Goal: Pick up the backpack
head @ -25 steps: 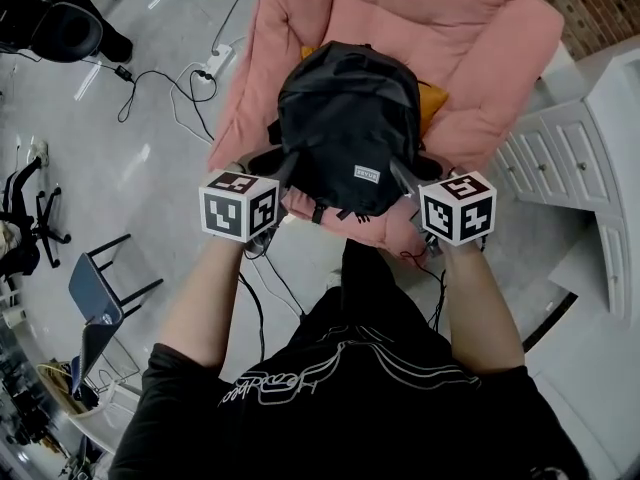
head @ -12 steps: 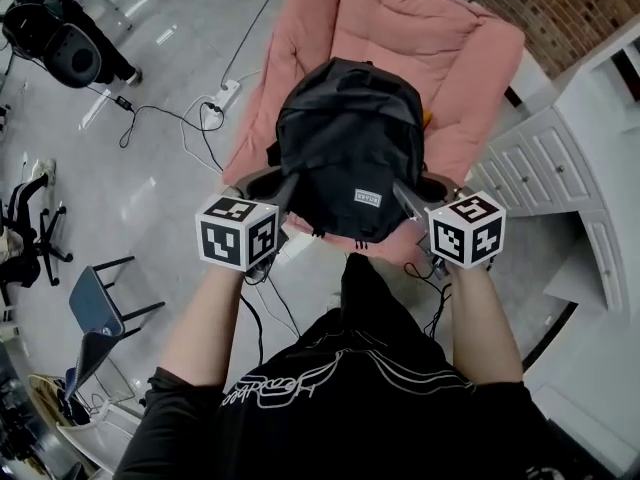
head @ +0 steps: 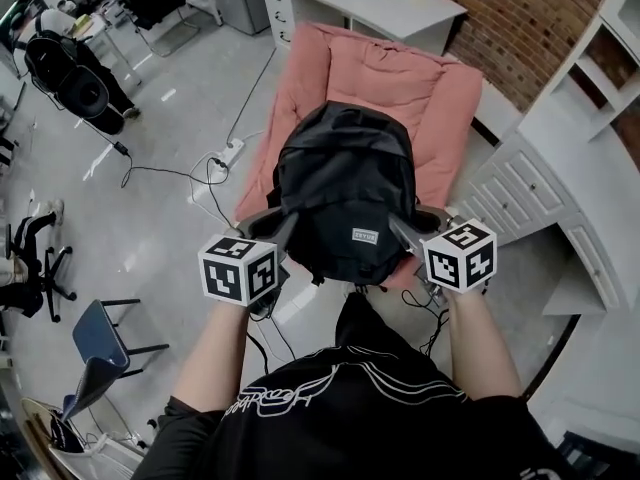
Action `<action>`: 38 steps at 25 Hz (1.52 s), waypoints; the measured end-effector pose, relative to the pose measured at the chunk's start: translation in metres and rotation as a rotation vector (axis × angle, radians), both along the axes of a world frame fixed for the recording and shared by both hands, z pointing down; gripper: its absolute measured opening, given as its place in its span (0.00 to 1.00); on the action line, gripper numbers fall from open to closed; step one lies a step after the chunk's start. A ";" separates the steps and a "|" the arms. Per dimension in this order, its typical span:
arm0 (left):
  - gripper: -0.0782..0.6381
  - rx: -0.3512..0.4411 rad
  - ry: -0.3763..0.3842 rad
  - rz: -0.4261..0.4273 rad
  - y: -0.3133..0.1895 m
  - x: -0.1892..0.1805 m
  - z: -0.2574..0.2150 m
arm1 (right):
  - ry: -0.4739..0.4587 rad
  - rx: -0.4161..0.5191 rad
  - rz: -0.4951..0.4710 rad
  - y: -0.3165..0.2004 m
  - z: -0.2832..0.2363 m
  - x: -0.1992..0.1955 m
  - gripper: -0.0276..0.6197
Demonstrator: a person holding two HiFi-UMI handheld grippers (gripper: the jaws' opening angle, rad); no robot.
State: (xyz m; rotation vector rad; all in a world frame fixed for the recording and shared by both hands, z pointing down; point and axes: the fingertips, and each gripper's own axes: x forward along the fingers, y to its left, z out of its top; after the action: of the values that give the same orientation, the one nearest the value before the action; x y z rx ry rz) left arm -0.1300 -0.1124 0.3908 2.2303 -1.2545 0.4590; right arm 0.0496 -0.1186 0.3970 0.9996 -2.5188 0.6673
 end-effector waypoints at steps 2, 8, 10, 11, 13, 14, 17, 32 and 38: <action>0.19 0.022 0.001 0.005 0.009 0.000 -0.013 | -0.008 0.022 0.004 0.010 -0.013 0.000 0.14; 0.19 0.075 0.015 0.011 0.025 0.002 -0.046 | -0.020 0.079 0.012 0.029 -0.046 0.003 0.14; 0.19 0.085 0.024 0.014 0.030 0.003 -0.054 | -0.019 0.094 0.008 0.034 -0.054 0.003 0.14; 0.19 0.089 0.028 0.016 0.032 0.004 -0.058 | -0.018 0.101 0.008 0.037 -0.058 0.004 0.14; 0.19 0.099 0.034 0.021 0.036 0.005 -0.066 | -0.019 0.113 0.011 0.040 -0.066 0.005 0.14; 0.19 0.105 0.035 0.022 0.037 0.006 -0.070 | -0.021 0.120 0.013 0.041 -0.069 0.005 0.14; 0.18 0.123 0.035 0.024 0.039 0.006 -0.076 | -0.028 0.134 0.012 0.043 -0.074 0.005 0.13; 0.18 0.128 0.041 0.016 0.038 0.001 -0.077 | -0.031 0.150 -0.003 0.042 -0.077 0.000 0.13; 0.18 0.128 0.038 0.006 0.037 -0.001 -0.078 | -0.045 0.140 -0.007 0.040 -0.077 -0.002 0.13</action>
State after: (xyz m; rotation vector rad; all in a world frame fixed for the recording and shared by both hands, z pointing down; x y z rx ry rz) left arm -0.1313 -0.0754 0.3125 2.3380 -1.2908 0.3447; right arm 0.0473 -0.0783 0.3197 1.0321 -2.6374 0.5227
